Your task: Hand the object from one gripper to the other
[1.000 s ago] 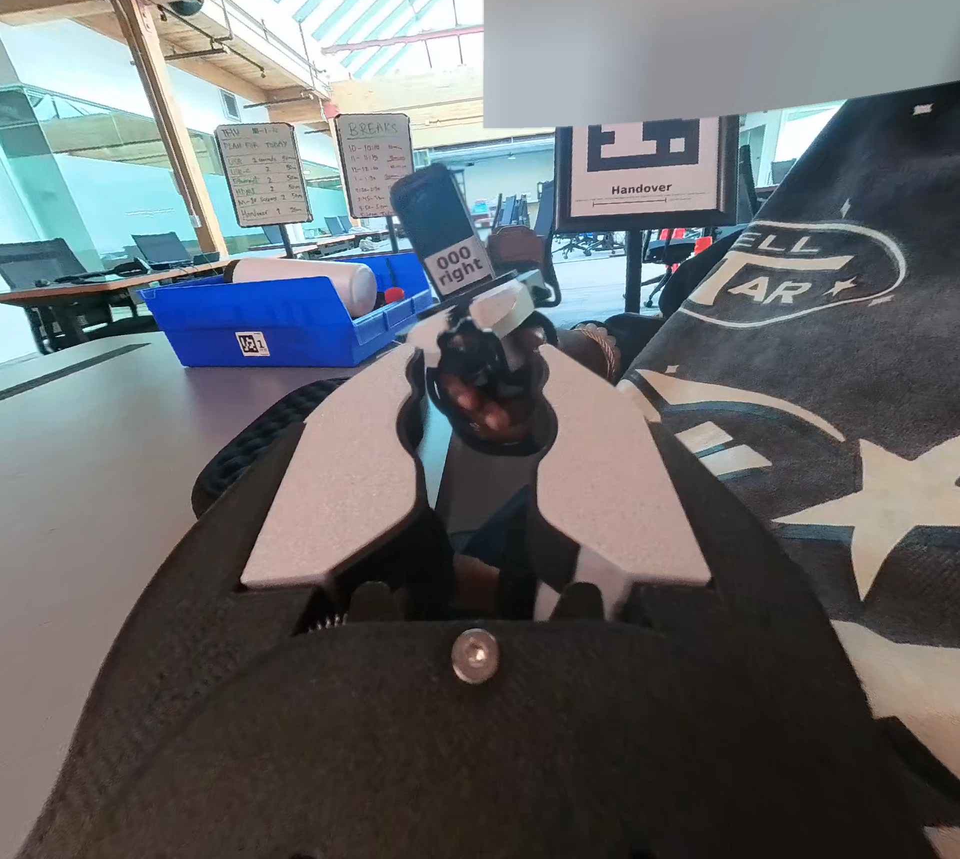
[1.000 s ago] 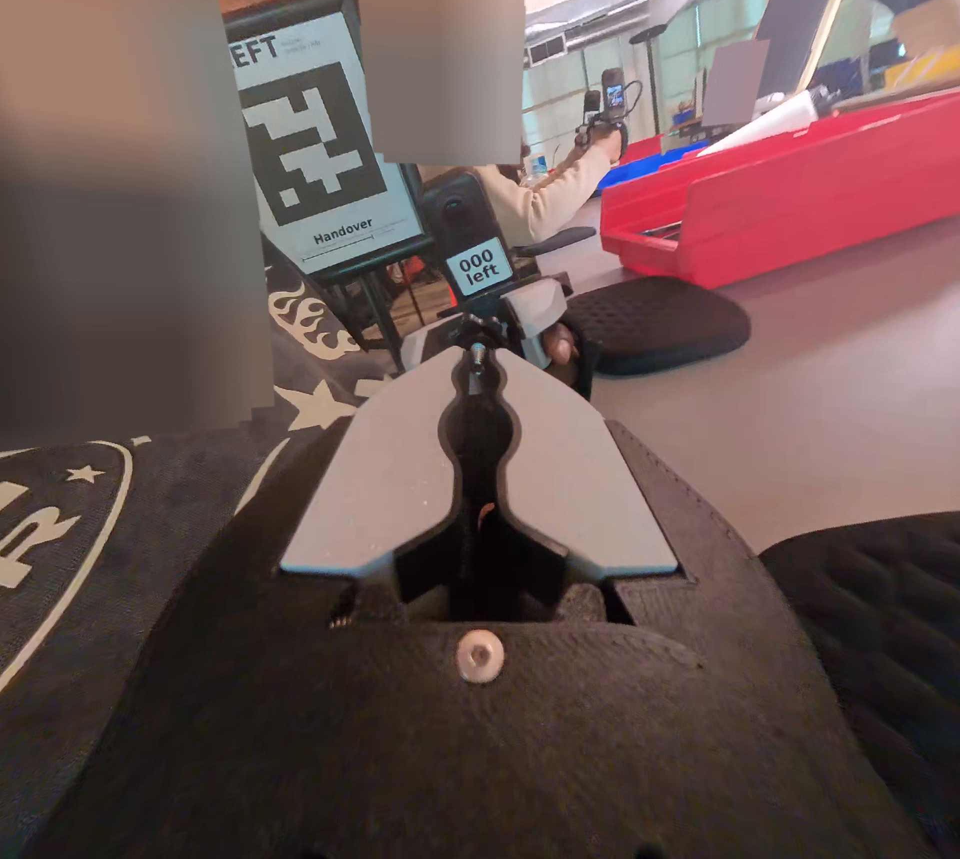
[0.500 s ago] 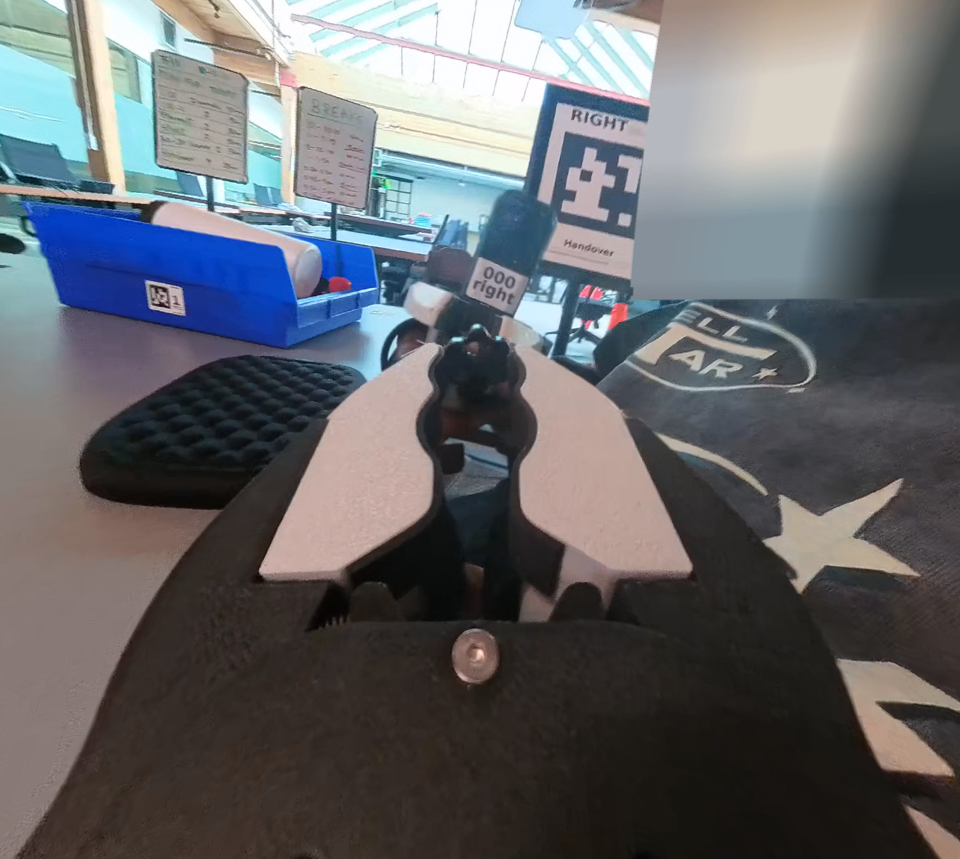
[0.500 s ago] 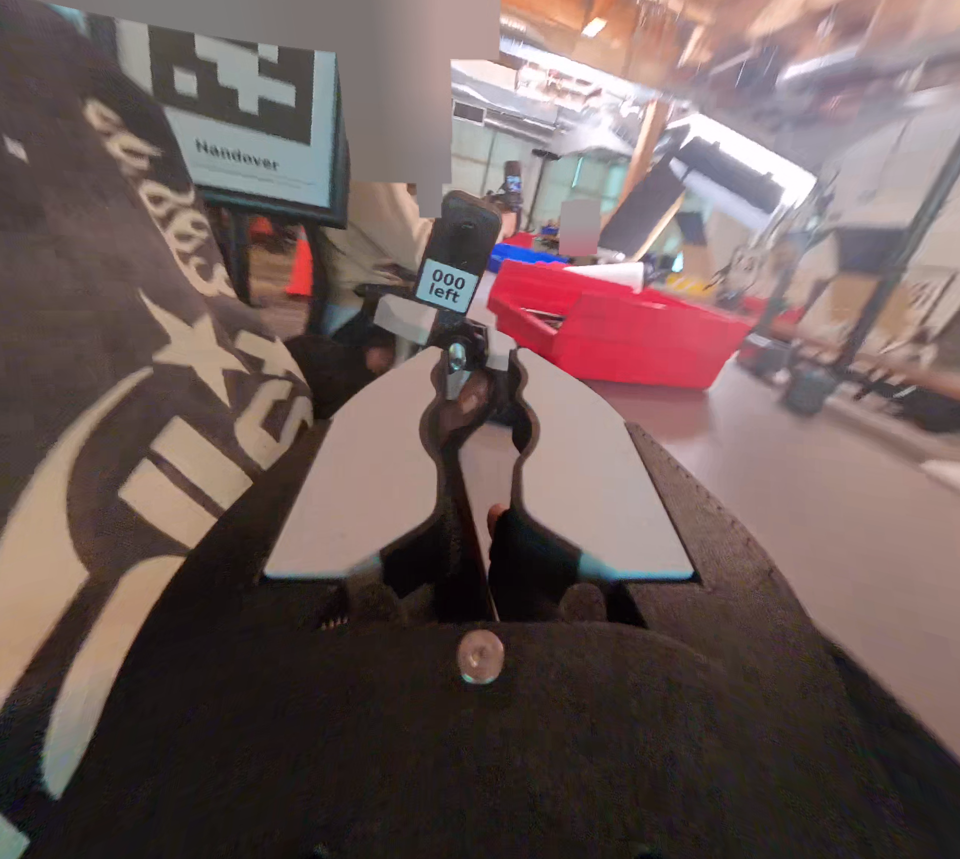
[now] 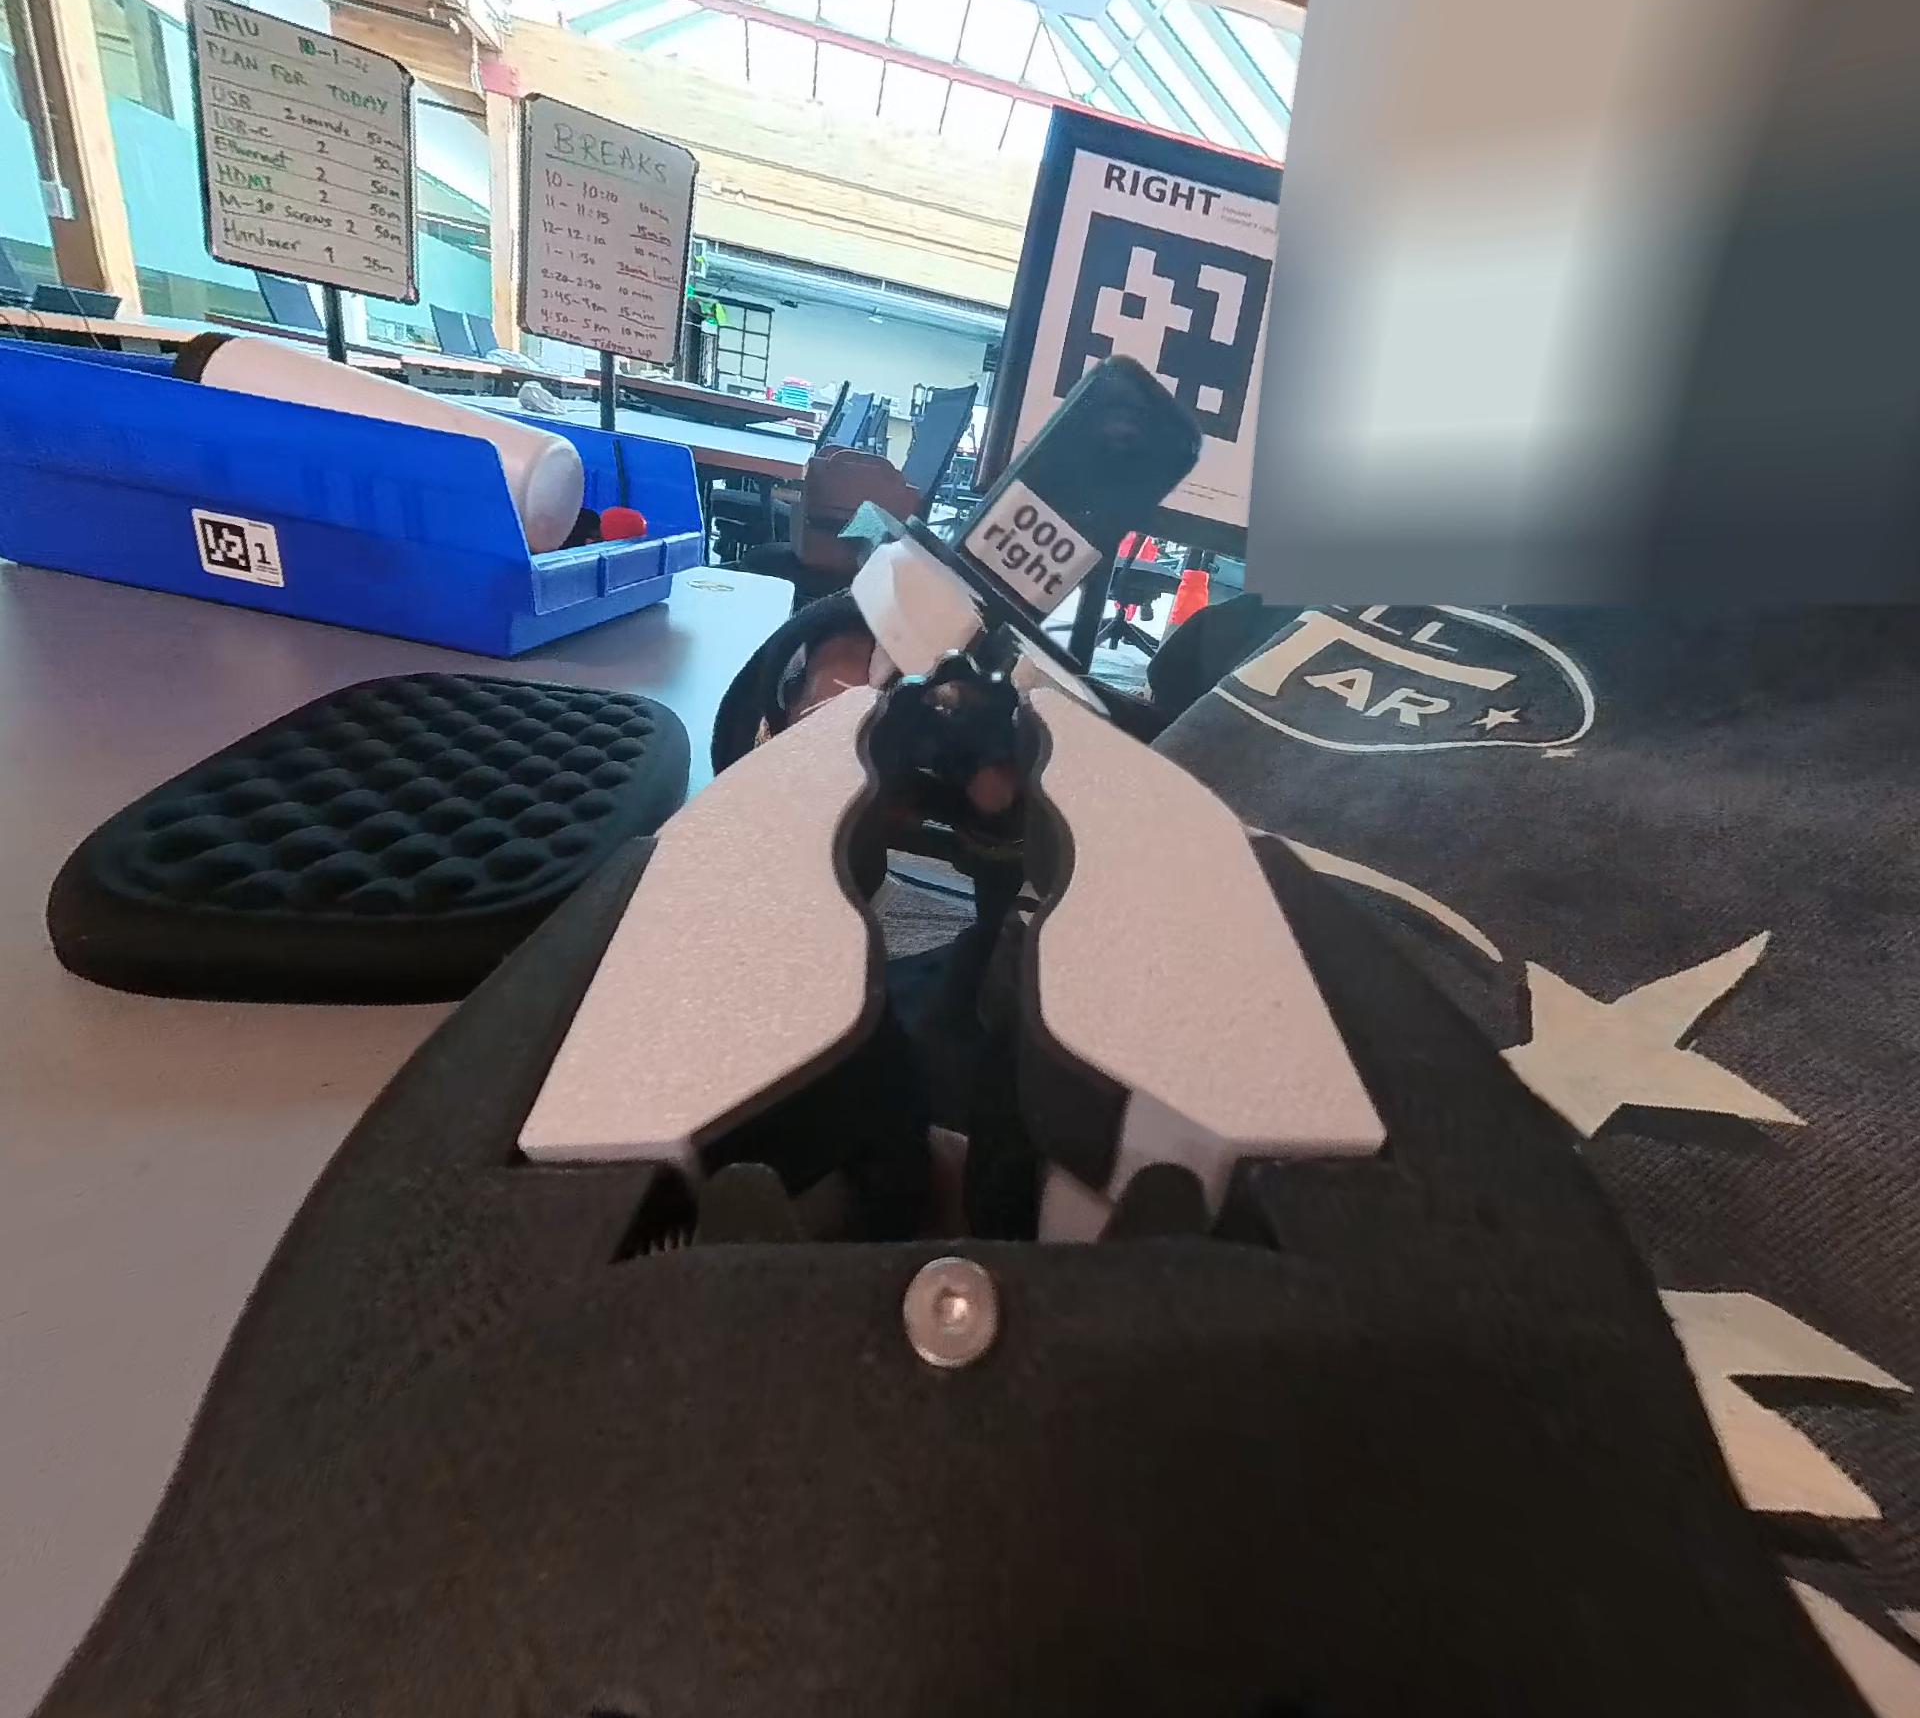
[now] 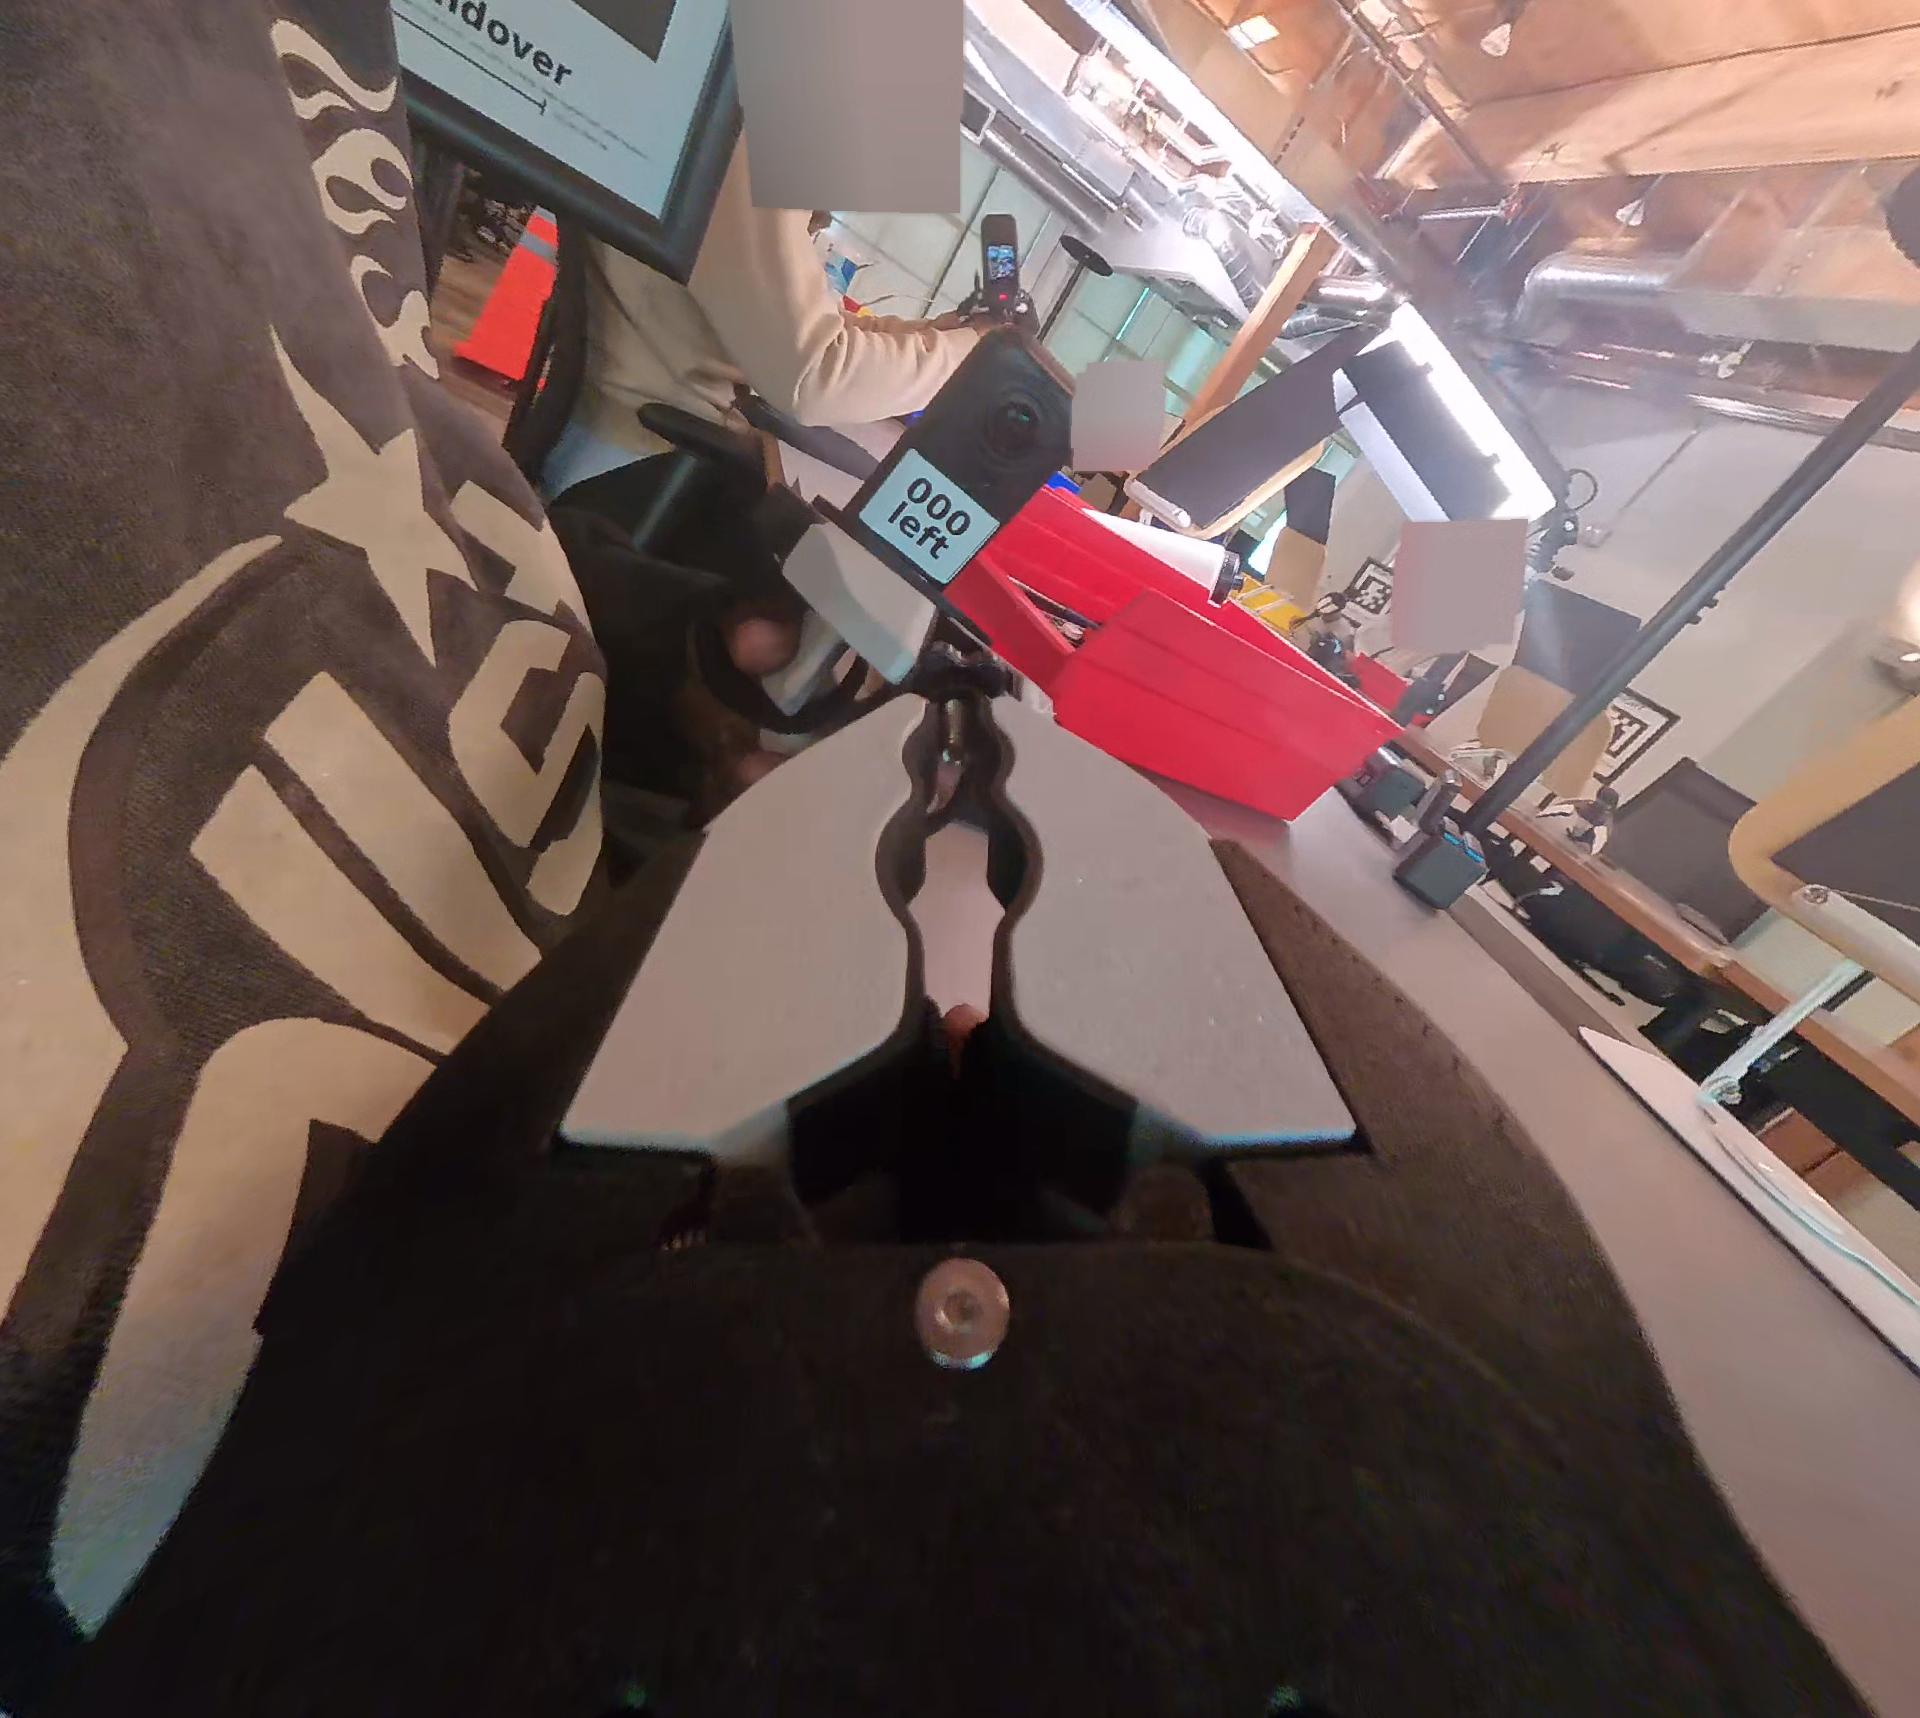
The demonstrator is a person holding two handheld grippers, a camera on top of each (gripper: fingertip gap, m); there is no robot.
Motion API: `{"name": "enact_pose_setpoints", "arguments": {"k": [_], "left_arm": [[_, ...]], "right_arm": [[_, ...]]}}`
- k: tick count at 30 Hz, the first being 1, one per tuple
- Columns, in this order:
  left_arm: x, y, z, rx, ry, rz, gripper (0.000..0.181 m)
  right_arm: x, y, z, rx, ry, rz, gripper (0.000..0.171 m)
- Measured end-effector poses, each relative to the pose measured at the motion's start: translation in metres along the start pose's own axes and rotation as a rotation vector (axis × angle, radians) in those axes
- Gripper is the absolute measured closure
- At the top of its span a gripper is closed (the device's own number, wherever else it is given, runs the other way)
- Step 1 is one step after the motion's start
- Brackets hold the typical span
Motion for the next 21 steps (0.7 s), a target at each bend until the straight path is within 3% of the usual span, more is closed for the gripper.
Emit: {"name": "enact_pose_setpoints", "arguments": {"k": [3, 5, 11, 14, 17, 21], "left_arm": [[0.002, -0.001, 0.0, 0.038, -0.024, 0.052, 0.157], [0.005, -0.002, -0.002, 0.076, -0.054, 0.133, 0.147], [0.009, -0.001, -0.001, 0.058, -0.112, 0.281, 0.147], [0.01, 0.0, 0.0, 0.036, -0.105, 0.294, 0.159], [0.008, -0.001, 0.0, 0.02, -0.101, 0.255, 0.159], [0.004, -0.002, 0.0, 0.029, -0.081, 0.147, 0.159]], "right_arm": [[0.004, 0.0, -0.001, 0.026, -0.03, 0.119, 0.166], [0.008, 0.002, -0.001, 0.063, -0.087, 0.292, 0.165], [0.02, 0.01, -0.003, 0.193, -0.219, 0.727, 0.165], [0.02, 0.012, -0.003, 0.208, -0.228, 0.772, 0.165], [0.02, 0.013, -0.003, 0.201, -0.221, 0.762, 0.165], [0.018, 0.01, -0.004, 0.193, -0.168, 0.622, 0.16]]}}
Point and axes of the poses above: each gripper's, where its closed fingertips meet, z out along the fingers, y out of its underside, x = y × z across the jaws, the point moved 10 cm from there along -z, back along the fingers, and after that the axes turned 13 degrees about -y, right-handed, at the moved point
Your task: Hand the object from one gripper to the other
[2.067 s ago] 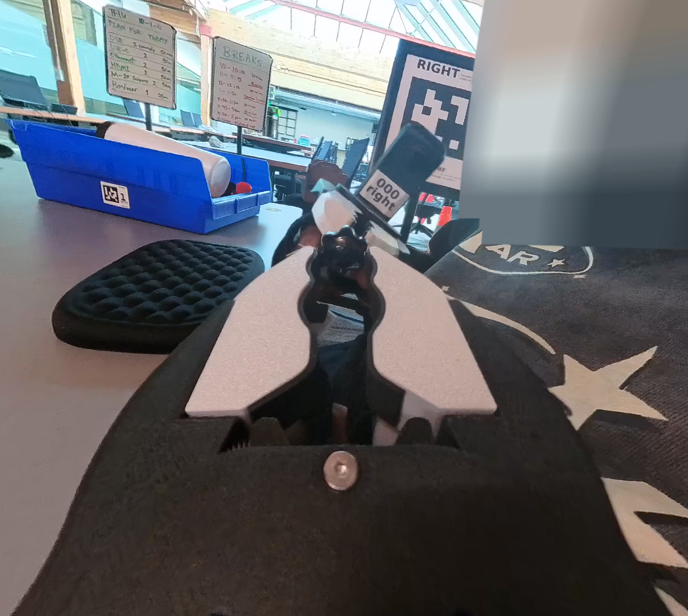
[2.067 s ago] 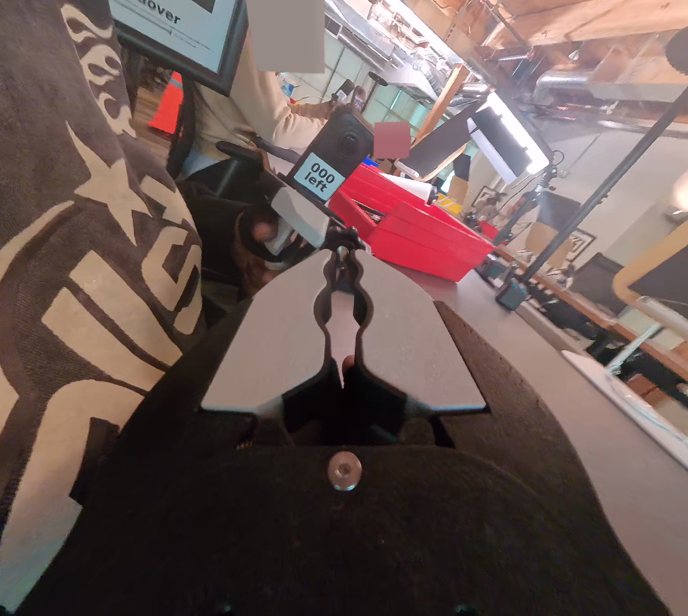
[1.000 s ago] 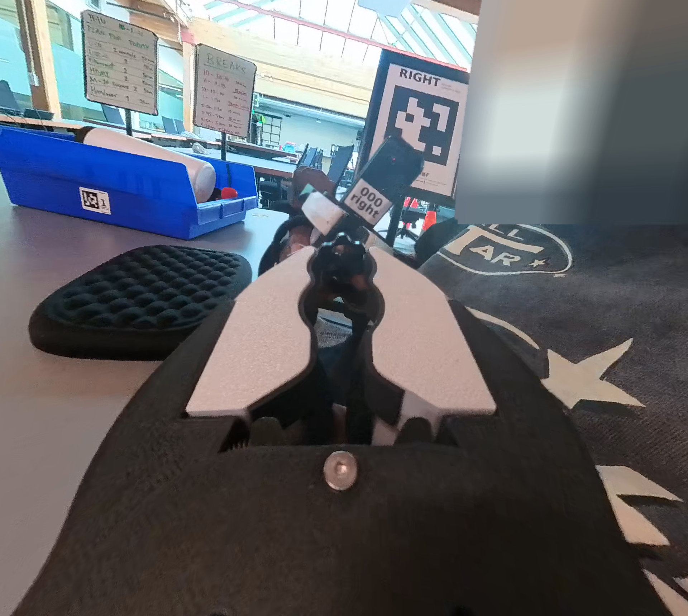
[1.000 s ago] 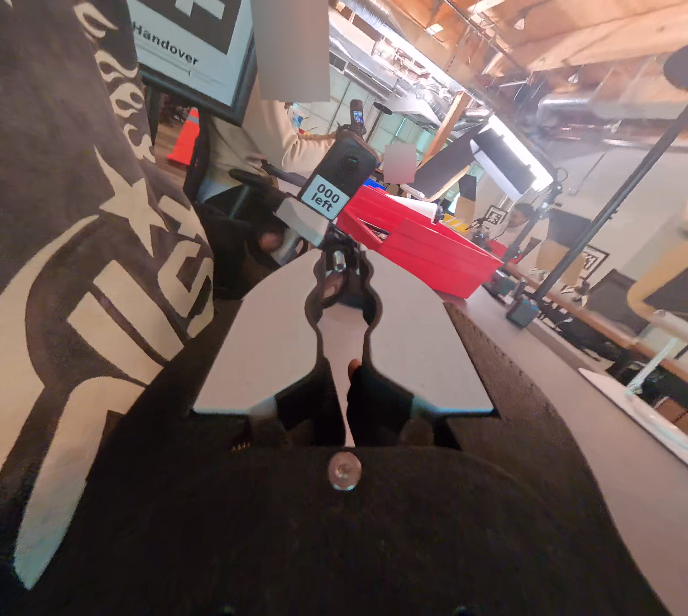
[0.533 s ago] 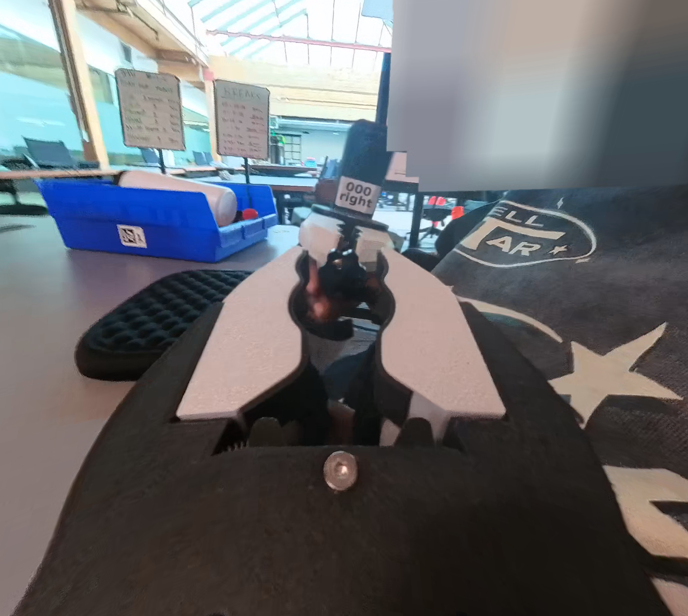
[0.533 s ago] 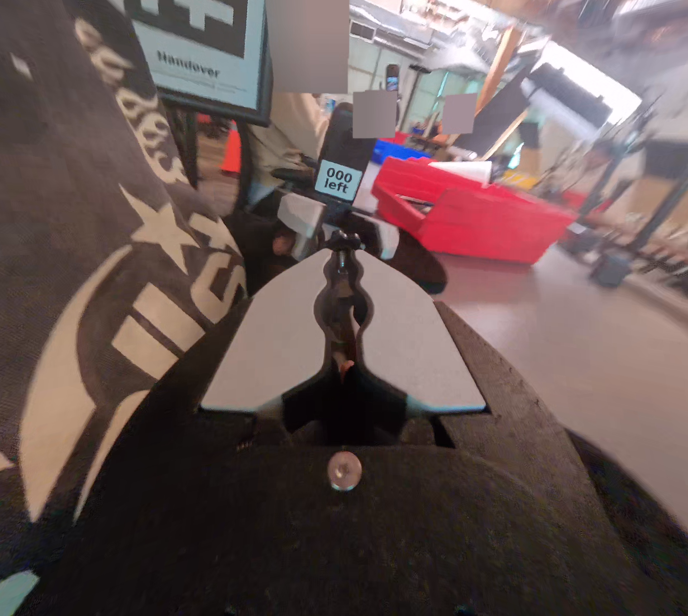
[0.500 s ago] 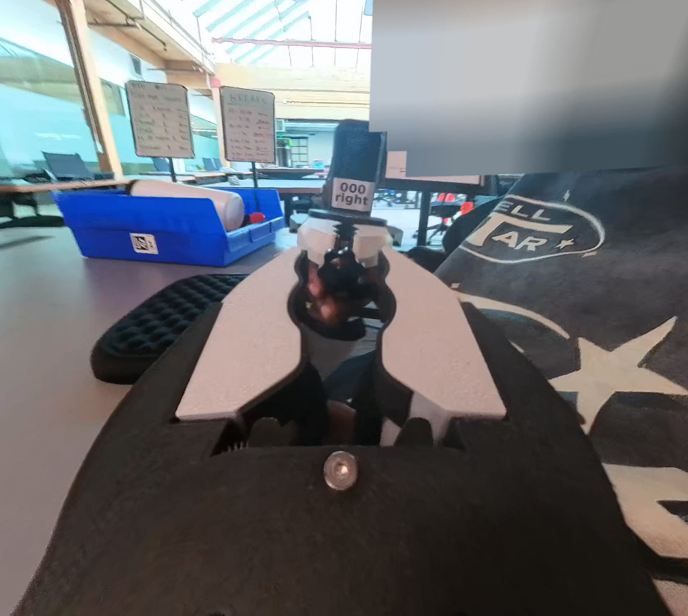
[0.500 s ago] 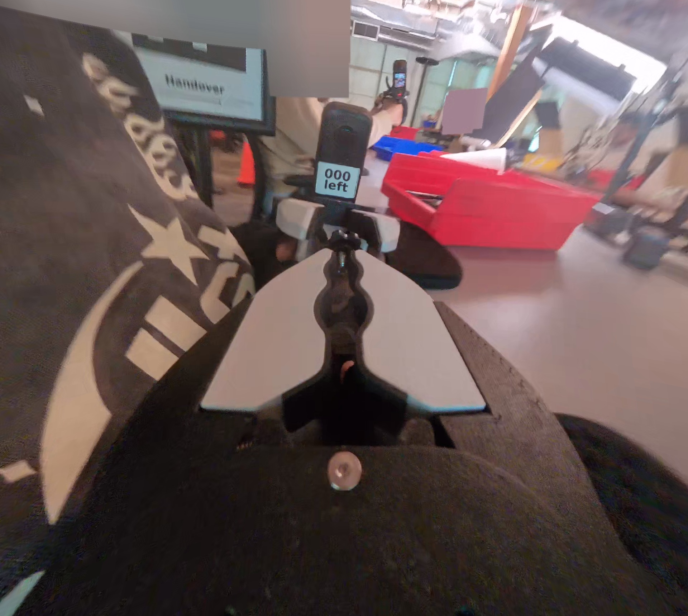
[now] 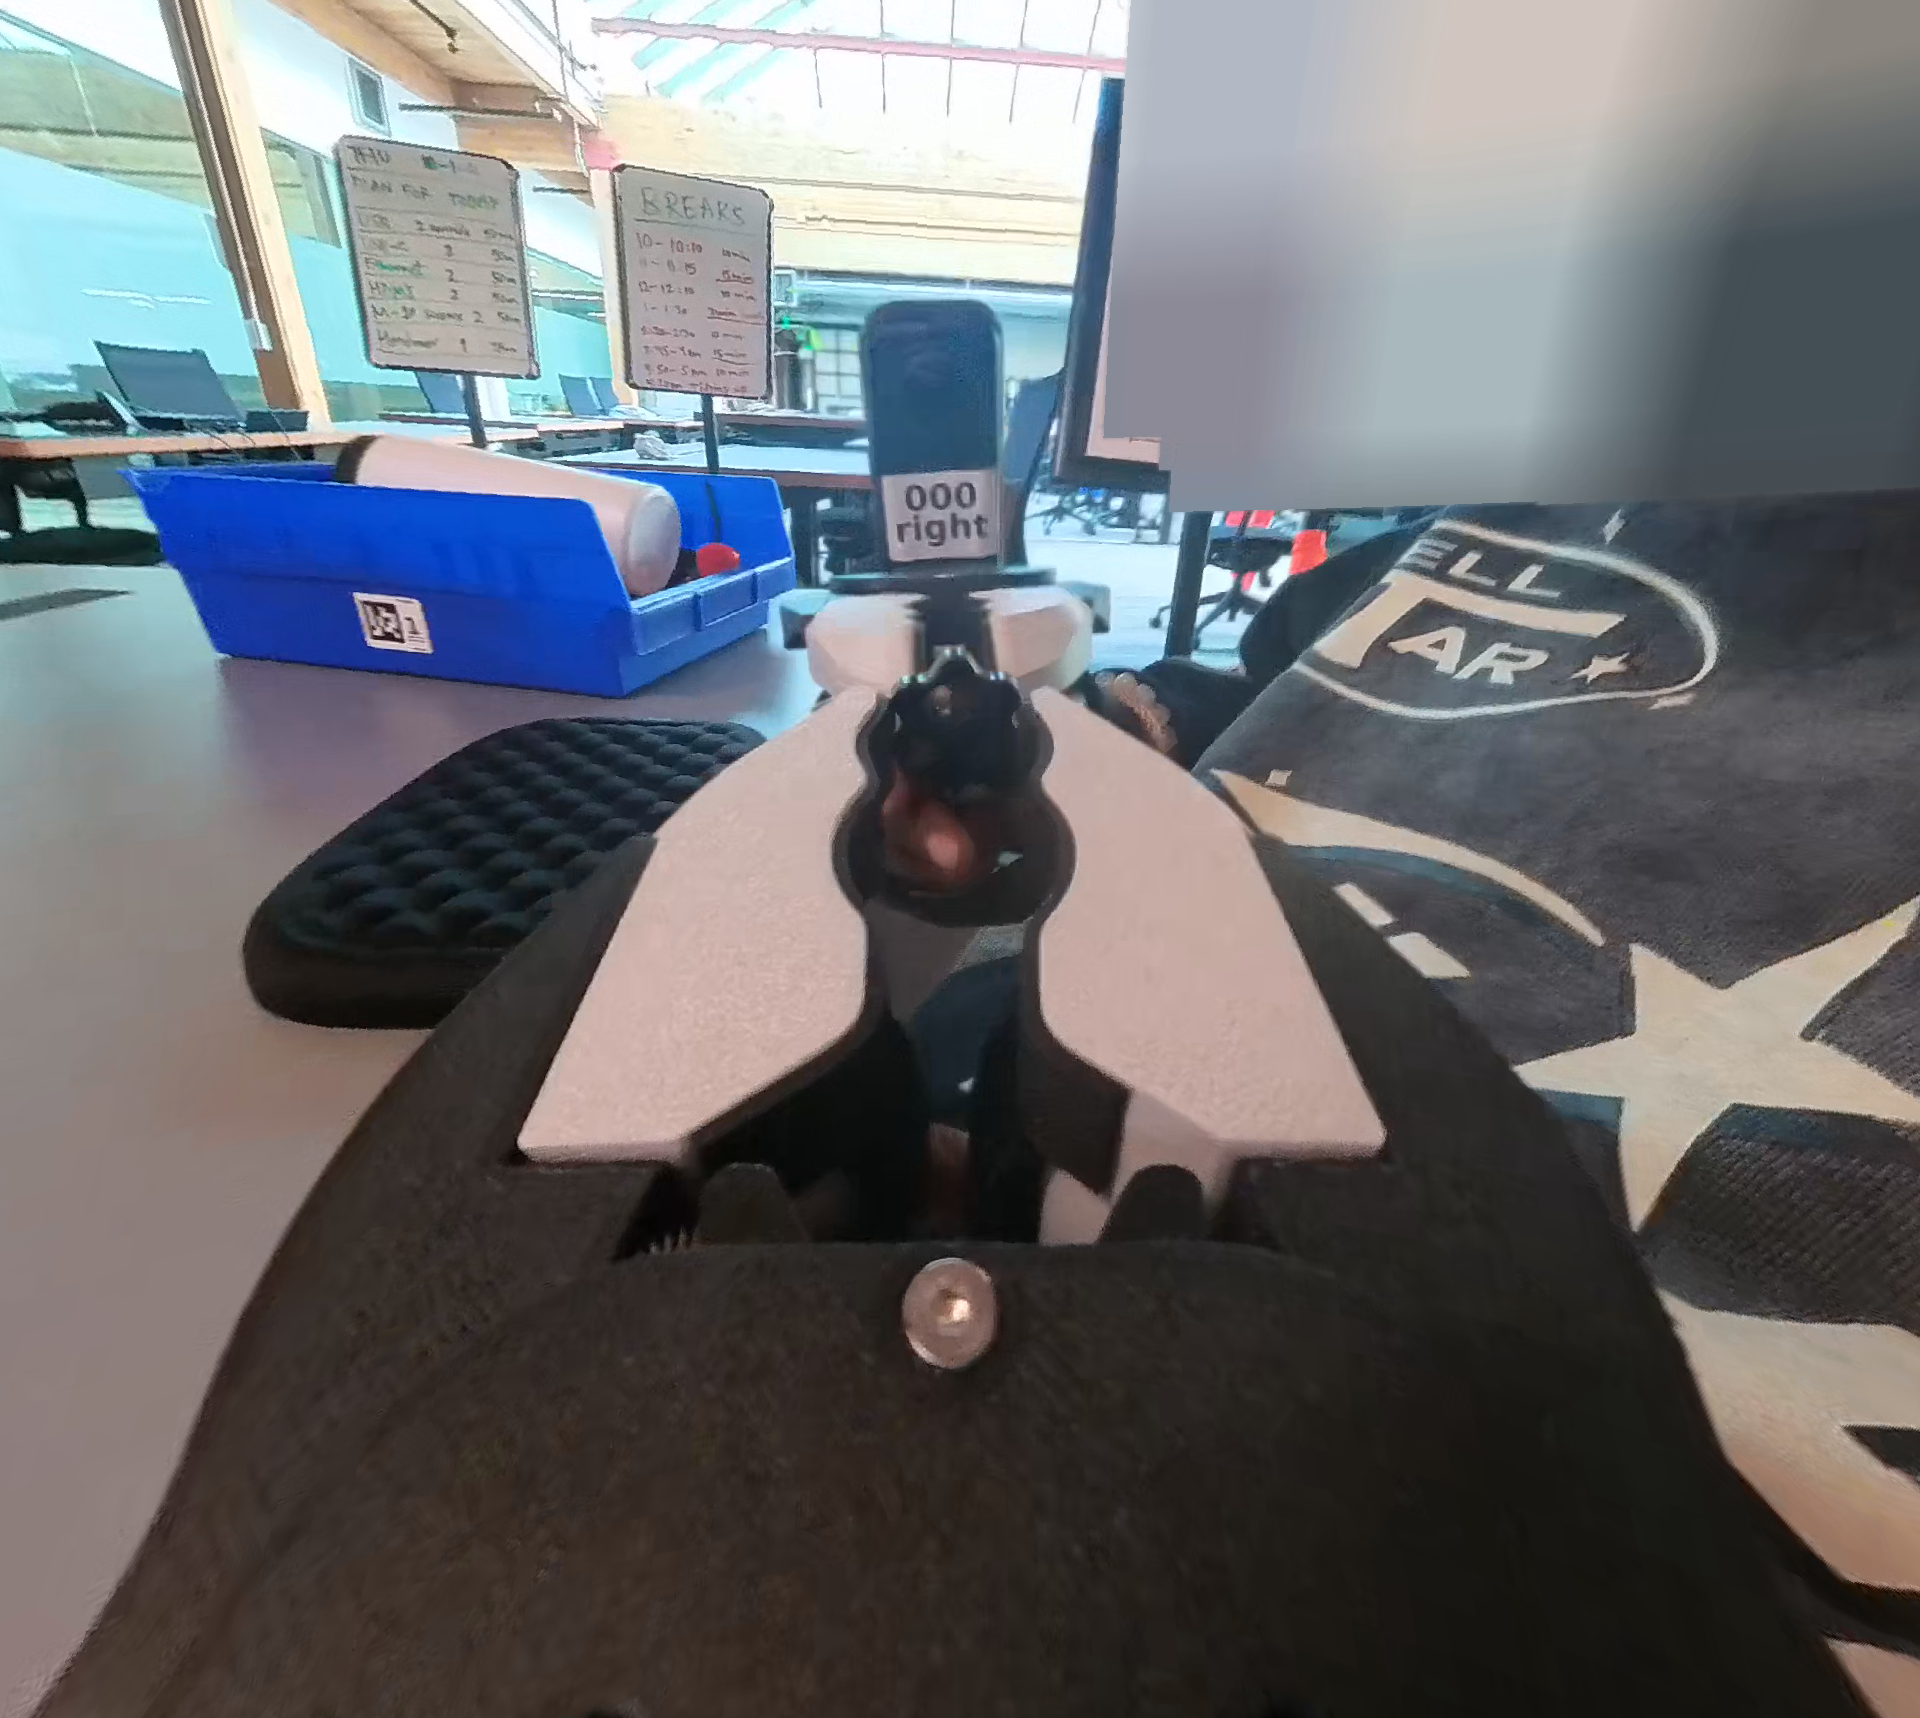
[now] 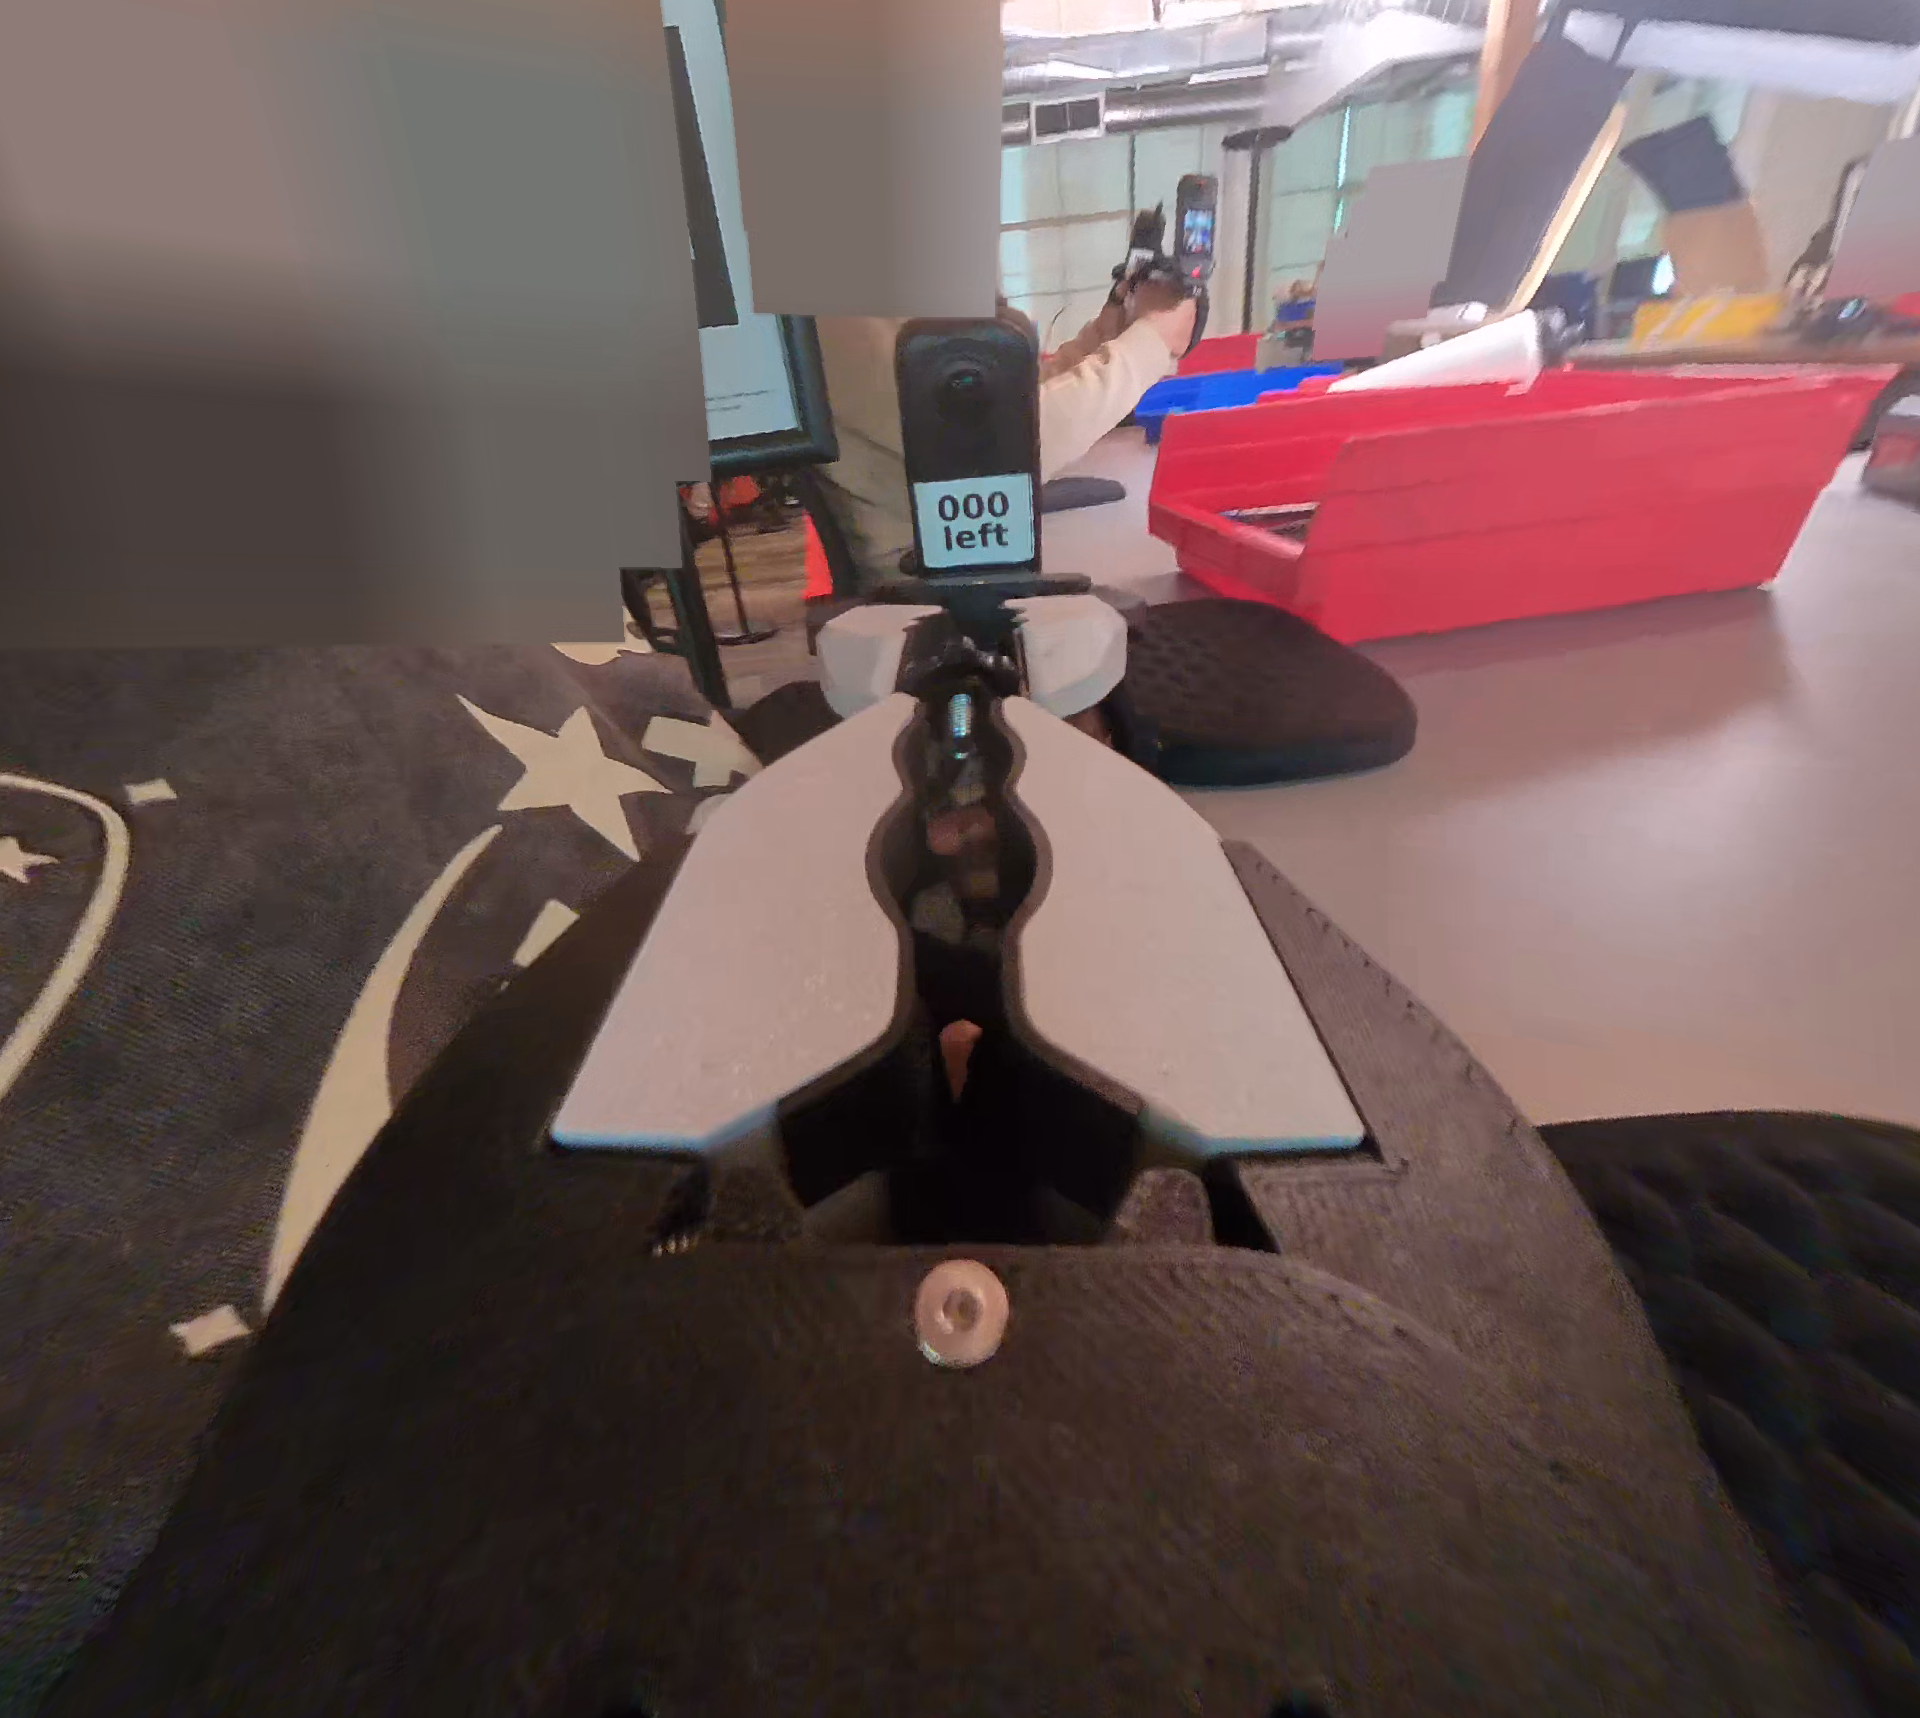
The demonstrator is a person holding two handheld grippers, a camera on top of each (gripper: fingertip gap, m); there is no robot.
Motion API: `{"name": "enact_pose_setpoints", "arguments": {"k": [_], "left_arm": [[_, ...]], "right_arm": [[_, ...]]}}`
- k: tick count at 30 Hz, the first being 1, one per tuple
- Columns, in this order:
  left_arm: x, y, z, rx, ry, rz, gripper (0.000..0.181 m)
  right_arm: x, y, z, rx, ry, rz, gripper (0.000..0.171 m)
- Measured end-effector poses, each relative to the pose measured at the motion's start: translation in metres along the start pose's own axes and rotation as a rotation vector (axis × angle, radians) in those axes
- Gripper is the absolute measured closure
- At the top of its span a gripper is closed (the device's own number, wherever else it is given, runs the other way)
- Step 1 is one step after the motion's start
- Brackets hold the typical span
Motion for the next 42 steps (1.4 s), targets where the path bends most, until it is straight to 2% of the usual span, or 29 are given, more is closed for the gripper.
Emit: {"name": "enact_pose_setpoints", "arguments": {"k": [4, 7, 12, 17, 19, 27, 32, 34, 38, 42], "left_arm": [[-0.003, -0.001, -0.002, 0.021, 0.028, -0.072, 0.159], [-0.003, -0.002, -0.002, 0.03, 0.052, -0.105, 0.159], [-0.004, 0.001, 0.0, 0.015, 0.074, -0.164, 0.159], [-0.004, 0.003, 0.0, 0.015, 0.114, -0.203, 0.159], [-0.003, 0.003, 0.001, 0.009, 0.131, -0.207, 0.159], [-0.003, 0.004, 0.002, -0.019, 0.137, -0.225, 0.159], [-0.002, 0.004, 0.002, 0.019, 0.118, -0.188, 0.155], [0.0, 0.002, 0.0, 0.057, 0.075, -0.093, 0.147], [0.005, 0.0, -0.002, 0.073, 0.015, 0.08, 0.145], [0.006, 0.002, 0.001, 0.046, -0.014, 0.128, 0.147]], "right_arm": [[-0.007, -0.003, -0.001, -0.008, 0.049, -0.208, 0.157], [-0.01, 0.0, 0.002, -0.112, 0.081, -0.331, 0.154], [-0.016, 0.003, 0.006, -0.176, 0.121, -0.493, 0.151], [-0.023, 0.004, 0.008, -0.253, 0.204, -0.722, 0.159], [-0.024, 0.003, 0.008, -0.255, 0.221, -0.754, 0.165], [-0.027, 0.003, 0.009, -0.267, 0.21, -0.796, 0.165], [-0.023, -0.001, 0.007, -0.235, 0.162, -0.634, 0.165], [-0.017, -0.003, 0.006, -0.179, 0.113, -0.431, 0.165], [-0.002, -0.006, -0.002, -0.028, 0.009, 0.023, 0.165], [0.003, -0.003, -0.002, 0.003, -0.067, 0.217, 0.165]]}}
Point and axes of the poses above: each gripper's, where its closed fingertips meet, z out along the fingers, y out of its underside, x = y × z across the jaws, the point moved 10 cm from there along -z, back along the fingers, and after that the axes turned 13 degrees about -y, right-handed, at the moved point
